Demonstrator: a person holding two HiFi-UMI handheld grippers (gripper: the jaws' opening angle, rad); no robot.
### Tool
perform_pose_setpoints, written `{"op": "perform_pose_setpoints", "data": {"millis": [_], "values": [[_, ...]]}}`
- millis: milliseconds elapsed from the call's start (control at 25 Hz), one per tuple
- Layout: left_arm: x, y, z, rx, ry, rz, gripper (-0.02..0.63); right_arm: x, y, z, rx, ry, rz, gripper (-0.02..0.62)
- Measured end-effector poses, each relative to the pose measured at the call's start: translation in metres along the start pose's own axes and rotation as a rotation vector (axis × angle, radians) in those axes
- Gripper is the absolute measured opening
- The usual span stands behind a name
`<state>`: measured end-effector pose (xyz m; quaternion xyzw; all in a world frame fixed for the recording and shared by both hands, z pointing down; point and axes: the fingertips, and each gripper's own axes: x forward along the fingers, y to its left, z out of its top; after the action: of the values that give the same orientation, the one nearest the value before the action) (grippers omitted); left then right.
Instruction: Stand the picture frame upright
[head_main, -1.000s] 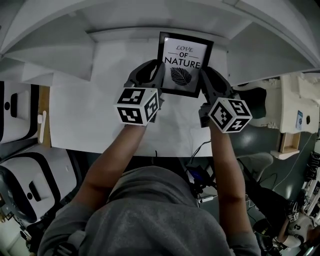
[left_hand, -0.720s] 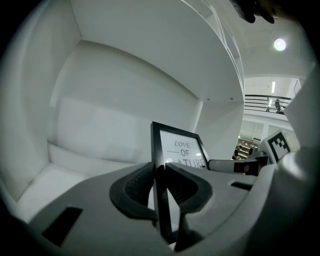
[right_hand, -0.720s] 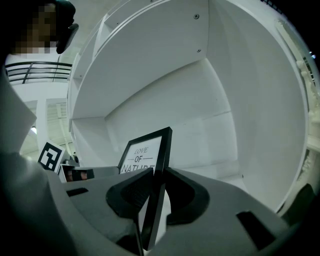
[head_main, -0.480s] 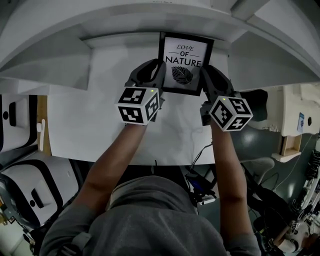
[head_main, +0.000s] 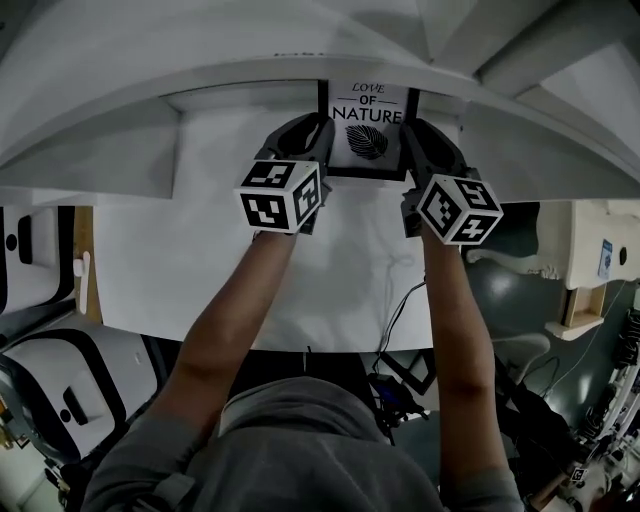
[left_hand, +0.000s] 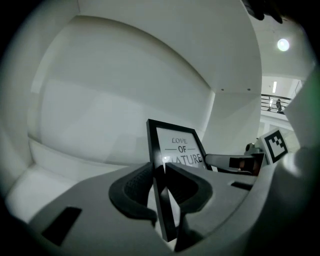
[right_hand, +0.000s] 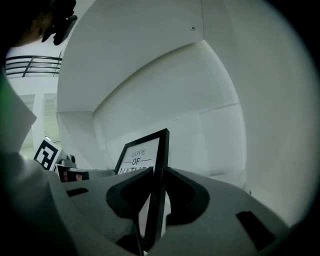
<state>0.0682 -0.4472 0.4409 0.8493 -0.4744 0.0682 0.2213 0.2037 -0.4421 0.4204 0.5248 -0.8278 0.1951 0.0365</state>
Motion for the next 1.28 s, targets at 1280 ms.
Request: {"op": "perform_pose_setpoints", "data": {"millis": [1280], "values": [[0.087,0.057,0.008,0.122,0.028,0.074,0.075,0.106,-0.051,-0.014,-0.087,-0.008,-0.084,0.091]]}}
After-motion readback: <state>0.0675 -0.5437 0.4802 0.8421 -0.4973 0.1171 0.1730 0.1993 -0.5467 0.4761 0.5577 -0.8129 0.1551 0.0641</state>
